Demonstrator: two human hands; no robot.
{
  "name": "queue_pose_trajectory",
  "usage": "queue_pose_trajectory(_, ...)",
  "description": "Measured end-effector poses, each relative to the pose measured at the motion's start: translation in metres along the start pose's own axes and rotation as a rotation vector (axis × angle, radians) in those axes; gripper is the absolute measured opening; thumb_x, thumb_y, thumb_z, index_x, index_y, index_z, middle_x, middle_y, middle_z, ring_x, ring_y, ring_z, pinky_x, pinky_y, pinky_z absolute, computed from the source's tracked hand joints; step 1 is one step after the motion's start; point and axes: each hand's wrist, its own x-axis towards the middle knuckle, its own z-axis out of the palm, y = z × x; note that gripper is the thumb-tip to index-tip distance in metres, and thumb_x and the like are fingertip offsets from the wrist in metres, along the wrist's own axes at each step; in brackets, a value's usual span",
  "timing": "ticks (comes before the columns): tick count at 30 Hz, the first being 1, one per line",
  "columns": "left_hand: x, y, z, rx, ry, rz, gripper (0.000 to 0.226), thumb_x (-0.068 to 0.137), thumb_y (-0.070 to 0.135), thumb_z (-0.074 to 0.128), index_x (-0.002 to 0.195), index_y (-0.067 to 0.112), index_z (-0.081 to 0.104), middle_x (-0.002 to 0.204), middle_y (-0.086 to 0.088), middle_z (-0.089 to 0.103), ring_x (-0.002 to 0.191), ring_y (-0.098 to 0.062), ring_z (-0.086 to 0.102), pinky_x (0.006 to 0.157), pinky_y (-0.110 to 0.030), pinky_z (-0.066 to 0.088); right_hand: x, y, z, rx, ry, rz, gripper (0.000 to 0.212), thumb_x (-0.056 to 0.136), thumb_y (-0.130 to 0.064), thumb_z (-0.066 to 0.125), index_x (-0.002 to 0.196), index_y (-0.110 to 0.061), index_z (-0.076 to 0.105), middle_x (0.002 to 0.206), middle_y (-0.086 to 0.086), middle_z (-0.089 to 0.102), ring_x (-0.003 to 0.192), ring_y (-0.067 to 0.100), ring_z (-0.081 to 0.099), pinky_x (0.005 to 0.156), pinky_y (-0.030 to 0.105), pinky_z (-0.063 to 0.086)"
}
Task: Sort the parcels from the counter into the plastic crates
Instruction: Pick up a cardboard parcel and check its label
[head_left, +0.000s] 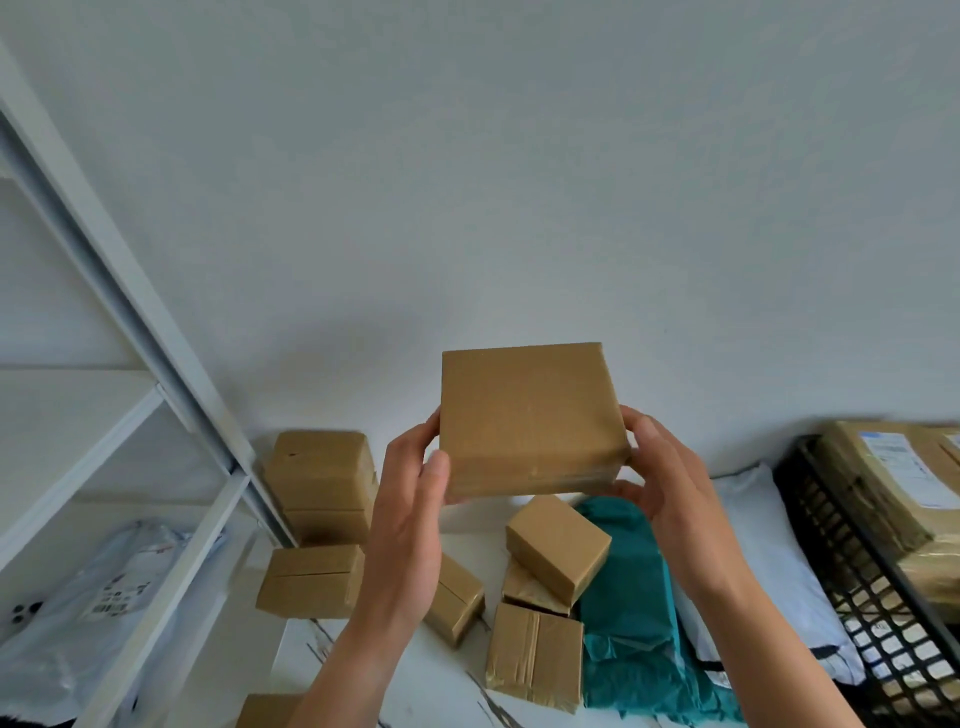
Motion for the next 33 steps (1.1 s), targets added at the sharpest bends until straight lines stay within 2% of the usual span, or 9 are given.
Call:
queue_pose_trajectory(4, 0.003, 0.005, 0.001, 0.058, 0.04, 0.007, 0.056, 0.091, 0.07, 0.04, 0.135, 0.041, 0.057, 0.133, 0.009, 0.059, 0.109, -0.01, 0.062, 0.086, -0.016, 0.049, 0.0, 0.001, -0.012, -0.003, -0.1, 0.011, 0.05, 0.095, -0.05, 0.056, 0.134, -0.021, 0.067, 0.122, 0.01, 0.072, 0.107, 0.035, 0.068, 0.102, 0.062, 0.05)
queue_pose_trajectory(8, 0.003, 0.007, 0.001, 0.023, 0.075, -0.026, 0.059, 0.086, 0.076, 0.049, 0.135, 0.044, 0.053, 0.139, 0.015, 0.06, 0.13, -0.011, 0.058, 0.105, -0.033, 0.049, 0.0, 0.004, -0.012, -0.046, -0.032, 0.014, 0.053, 0.085, -0.068, 0.064, 0.096, -0.016, 0.065, 0.117, -0.007, 0.072, 0.108, 0.015, 0.067, 0.105, 0.049, 0.047)
queue_pose_trajectory(10, 0.002, 0.01, 0.002, -0.043, 0.003, -0.021, 0.065, 0.088, 0.072, 0.046, 0.146, 0.042, 0.046, 0.141, 0.024, 0.059, 0.134, -0.002, 0.055, 0.109, -0.031, 0.043, 0.002, 0.003, -0.008, 0.044, -0.002, 0.027, 0.053, 0.083, -0.068, 0.067, 0.086, -0.015, 0.06, 0.102, -0.011, 0.068, 0.103, 0.012, 0.067, 0.103, 0.047, 0.05)
queue_pose_trajectory(13, 0.0, 0.013, 0.003, -0.069, -0.058, -0.019, 0.066, 0.092, 0.066, 0.046, 0.147, 0.03, 0.045, 0.14, 0.015, 0.062, 0.131, -0.008, 0.06, 0.104, -0.031, 0.049, 0.005, -0.001, -0.001, 0.174, 0.051, 0.107, 0.079, 0.078, -0.078, 0.069, 0.104, -0.004, 0.062, 0.099, 0.002, 0.072, 0.107, 0.023, 0.071, 0.096, 0.049, 0.055)
queue_pose_trajectory(17, 0.003, 0.025, 0.005, 0.004, -0.002, -0.007, 0.045, 0.094, 0.057, 0.05, 0.116, 0.018, 0.054, 0.108, 0.017, 0.076, 0.105, -0.004, 0.07, 0.082, -0.016, 0.054, 0.005, -0.018, 0.009, 0.126, -0.034, 0.099, 0.068, 0.083, -0.084, 0.049, 0.116, -0.03, 0.075, 0.118, 0.003, 0.077, 0.11, 0.024, 0.073, 0.094, 0.058, 0.055)
queue_pose_trajectory(21, 0.006, 0.038, 0.0, -0.002, 0.03, 0.005, 0.044, 0.094, 0.056, 0.048, 0.11, 0.015, 0.054, 0.106, 0.018, 0.076, 0.1, -0.003, 0.071, 0.079, -0.017, 0.055, 0.009, -0.032, 0.013, 0.036, -0.063, 0.018, 0.109, 0.073, -0.094, 0.057, 0.132, -0.002, 0.053, 0.123, 0.006, 0.074, 0.114, 0.03, 0.07, 0.097, 0.058, 0.056)
queue_pose_trajectory(27, 0.005, 0.046, -0.008, 0.032, 0.037, -0.011, 0.046, 0.099, 0.063, 0.05, 0.108, 0.018, 0.053, 0.105, 0.021, 0.075, 0.093, -0.003, 0.072, 0.071, -0.018, 0.055, 0.01, -0.043, 0.016, -0.051, -0.109, 0.024, 0.099, 0.061, -0.083, 0.076, 0.116, -0.005, 0.048, 0.11, 0.001, 0.078, 0.102, 0.024, 0.076, 0.097, 0.057, 0.057)
queue_pose_trajectory(30, 0.014, 0.042, -0.02, 0.182, -0.014, -0.047, 0.048, 0.091, 0.078, 0.051, 0.116, 0.036, 0.051, 0.113, 0.026, 0.071, 0.106, -0.001, 0.067, 0.074, -0.016, 0.055, 0.021, -0.053, 0.01, -0.143, -0.122, -0.014, 0.079, 0.064, -0.073, 0.079, 0.109, -0.018, 0.046, 0.112, 0.0, 0.077, 0.099, 0.026, 0.076, 0.093, 0.055, 0.059)
queue_pose_trajectory(33, 0.036, 0.048, -0.037, 0.399, -0.128, 0.015, 0.062, 0.075, 0.085, 0.057, 0.123, 0.051, 0.039, 0.135, 0.039, 0.045, 0.125, 0.011, 0.047, 0.09, -0.015, 0.045, 0.039, -0.071, -0.002, -0.252, -0.151, -0.054, 0.063, 0.075, -0.075, 0.075, 0.116, -0.035, 0.049, 0.107, 0.001, 0.079, 0.095, 0.024, 0.075, 0.091, 0.044, 0.058)
